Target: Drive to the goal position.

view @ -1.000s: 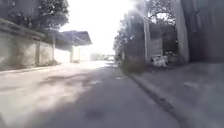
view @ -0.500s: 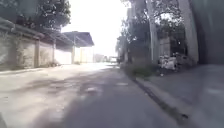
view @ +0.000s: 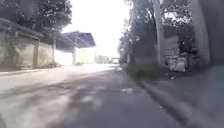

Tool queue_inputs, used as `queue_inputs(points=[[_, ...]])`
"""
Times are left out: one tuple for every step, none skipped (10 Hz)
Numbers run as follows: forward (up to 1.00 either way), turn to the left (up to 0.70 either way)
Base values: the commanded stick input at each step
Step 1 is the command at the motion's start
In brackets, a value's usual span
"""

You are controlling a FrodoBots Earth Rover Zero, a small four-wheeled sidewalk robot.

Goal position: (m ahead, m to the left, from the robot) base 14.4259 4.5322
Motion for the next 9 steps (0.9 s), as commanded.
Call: queue_inputs(points=[[1.00, 0.00], [1.00, 0.00], [1.00, 0.00], [1.00, 0.00], [1.00, 0.00], [1.00, 0.00], [1.00, -0.08], [1.00, -0.23], [1.00, -0.27]])
